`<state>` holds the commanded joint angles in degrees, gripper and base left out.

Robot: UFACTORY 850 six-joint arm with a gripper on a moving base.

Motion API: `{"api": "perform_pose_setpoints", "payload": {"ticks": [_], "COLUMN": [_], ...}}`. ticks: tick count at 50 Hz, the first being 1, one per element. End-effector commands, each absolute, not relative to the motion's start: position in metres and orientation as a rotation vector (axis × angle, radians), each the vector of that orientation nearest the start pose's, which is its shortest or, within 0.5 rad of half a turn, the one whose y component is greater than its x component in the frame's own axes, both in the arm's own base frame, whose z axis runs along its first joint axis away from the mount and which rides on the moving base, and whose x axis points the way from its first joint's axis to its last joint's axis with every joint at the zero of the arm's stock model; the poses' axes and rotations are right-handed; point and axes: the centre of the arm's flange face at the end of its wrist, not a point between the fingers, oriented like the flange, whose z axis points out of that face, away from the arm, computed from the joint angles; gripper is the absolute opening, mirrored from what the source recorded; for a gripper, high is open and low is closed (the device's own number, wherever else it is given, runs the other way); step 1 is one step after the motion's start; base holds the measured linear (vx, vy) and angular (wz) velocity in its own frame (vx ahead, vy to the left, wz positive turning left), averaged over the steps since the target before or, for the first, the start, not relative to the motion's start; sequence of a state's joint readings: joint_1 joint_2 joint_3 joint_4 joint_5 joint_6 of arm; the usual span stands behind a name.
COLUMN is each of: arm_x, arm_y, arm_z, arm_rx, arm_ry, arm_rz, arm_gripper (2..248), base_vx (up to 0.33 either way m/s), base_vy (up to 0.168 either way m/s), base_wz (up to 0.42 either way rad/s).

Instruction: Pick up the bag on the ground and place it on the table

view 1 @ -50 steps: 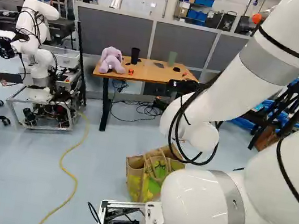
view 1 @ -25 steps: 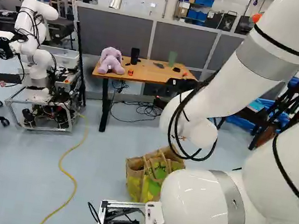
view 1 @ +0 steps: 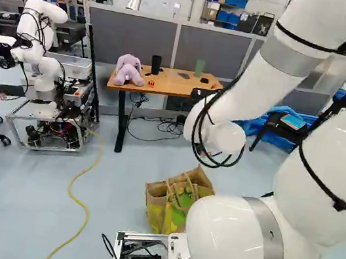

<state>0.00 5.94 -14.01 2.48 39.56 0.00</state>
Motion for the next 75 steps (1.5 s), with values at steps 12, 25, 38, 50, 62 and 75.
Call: {"api": "perform_pose_setpoints", "payload": {"ticks": [12,25,38,50,62,75], "arm_x": [0.343,0.367,0.391,0.411,0.431,0.450], "arm_y": [-0.003,-0.004,-0.004,-0.003,-0.002,-0.003], "arm_z": [0.349,0.331,0.309,0.289,0.268,0.247], "arm_rx": [-2.816,-2.908,-2.982,-3.030,-3.061,-3.076], "arm_ry": [0.108,0.153,0.198,0.238,0.279,0.331], "arm_rz": [-1.407,-1.197,-0.980,-0.783,-0.592,-0.393], "arm_gripper": [247,247,247,247,247,247], "base_vx": [0.000,0.000,0.000,0.000,0.000,0.000], "base_vy": [0.000,0.000,0.000,0.000,0.000,0.000], "base_wz": [0.000,0.000,0.000,0.000,0.000,0.000]}}
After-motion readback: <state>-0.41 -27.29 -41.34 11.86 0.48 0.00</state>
